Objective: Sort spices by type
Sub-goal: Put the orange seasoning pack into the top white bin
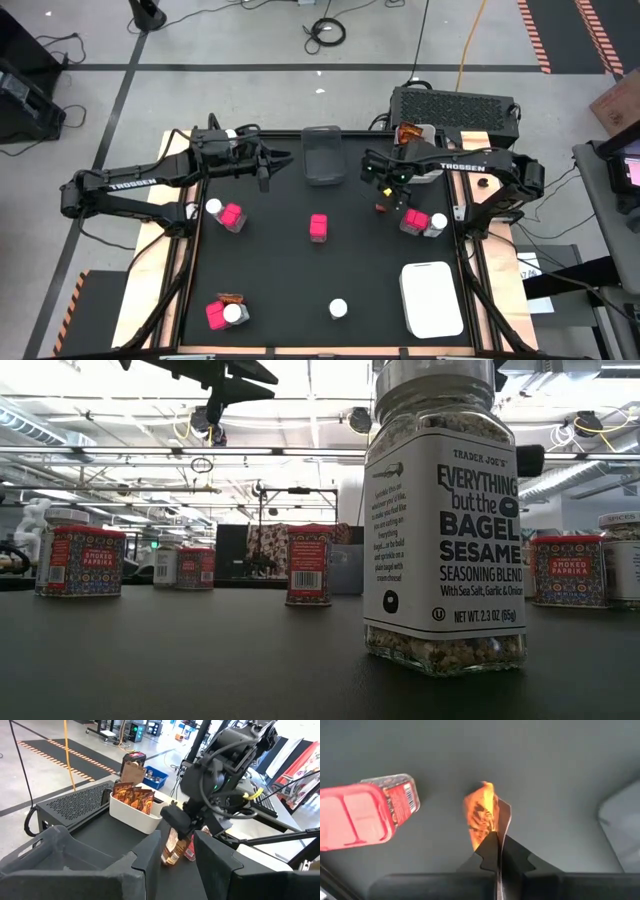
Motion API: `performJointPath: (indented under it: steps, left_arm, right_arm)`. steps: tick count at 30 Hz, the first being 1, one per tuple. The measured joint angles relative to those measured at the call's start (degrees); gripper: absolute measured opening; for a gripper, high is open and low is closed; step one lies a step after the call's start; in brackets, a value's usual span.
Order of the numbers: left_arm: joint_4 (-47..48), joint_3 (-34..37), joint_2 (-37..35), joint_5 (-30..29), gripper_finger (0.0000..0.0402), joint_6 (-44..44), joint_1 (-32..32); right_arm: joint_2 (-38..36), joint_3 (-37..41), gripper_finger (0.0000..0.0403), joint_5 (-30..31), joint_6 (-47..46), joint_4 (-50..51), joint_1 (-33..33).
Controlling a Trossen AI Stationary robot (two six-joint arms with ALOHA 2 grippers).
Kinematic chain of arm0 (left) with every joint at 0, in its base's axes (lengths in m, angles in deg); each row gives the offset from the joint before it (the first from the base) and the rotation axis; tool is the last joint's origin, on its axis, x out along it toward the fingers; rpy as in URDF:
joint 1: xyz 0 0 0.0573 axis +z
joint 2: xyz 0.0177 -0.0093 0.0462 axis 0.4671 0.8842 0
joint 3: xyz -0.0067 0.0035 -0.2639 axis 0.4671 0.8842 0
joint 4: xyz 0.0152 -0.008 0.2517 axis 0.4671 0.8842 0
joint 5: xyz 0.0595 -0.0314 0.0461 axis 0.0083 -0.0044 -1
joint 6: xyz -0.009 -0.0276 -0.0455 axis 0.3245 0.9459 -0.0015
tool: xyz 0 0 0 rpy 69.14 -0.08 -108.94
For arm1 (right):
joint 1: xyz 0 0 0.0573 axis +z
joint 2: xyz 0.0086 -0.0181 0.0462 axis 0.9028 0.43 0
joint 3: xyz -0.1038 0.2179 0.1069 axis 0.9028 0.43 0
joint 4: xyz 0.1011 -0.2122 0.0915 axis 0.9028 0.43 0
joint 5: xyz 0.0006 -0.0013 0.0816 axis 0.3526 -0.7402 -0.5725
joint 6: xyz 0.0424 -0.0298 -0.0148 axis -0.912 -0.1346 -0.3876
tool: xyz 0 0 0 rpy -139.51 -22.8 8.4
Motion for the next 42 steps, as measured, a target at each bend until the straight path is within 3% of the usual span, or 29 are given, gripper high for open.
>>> performJointPath:
  steps: [8,16,21,28,42]
  left_arm:
    - [0.12,0.00,0.00,-0.19,0.0119,-0.02,0.99]
    - [0.09,-0.01,0.00,-0.16,0.0119,-0.22,1.02]
    - [0.18,-0.01,0.00,-0.13,0.0119,-0.74,1.02]
    - [6.80,-0.04,0.00,-3.45,0.0119,-11.76,1.13]
    - [8.49,-0.04,0.00,-4.48,0.0119,-12.04,1.11]
  right_arm:
    - [0.00,-14.51,0.0001,0.16,-13.94,11.10,-0.28]
    - [-0.12,-27.43,0.0000,1.91,-29.90,27.05,-5.73]
    - [-2.79,-27.56,0.0000,2.32,-38.17,27.06,-10.74]
    - [-5.38,-27.48,0.0000,5.28,-44.68,27.04,-18.15]
    - [-5.29,-12.62,0.0000,7.76,-32.42,20.06,-27.99]
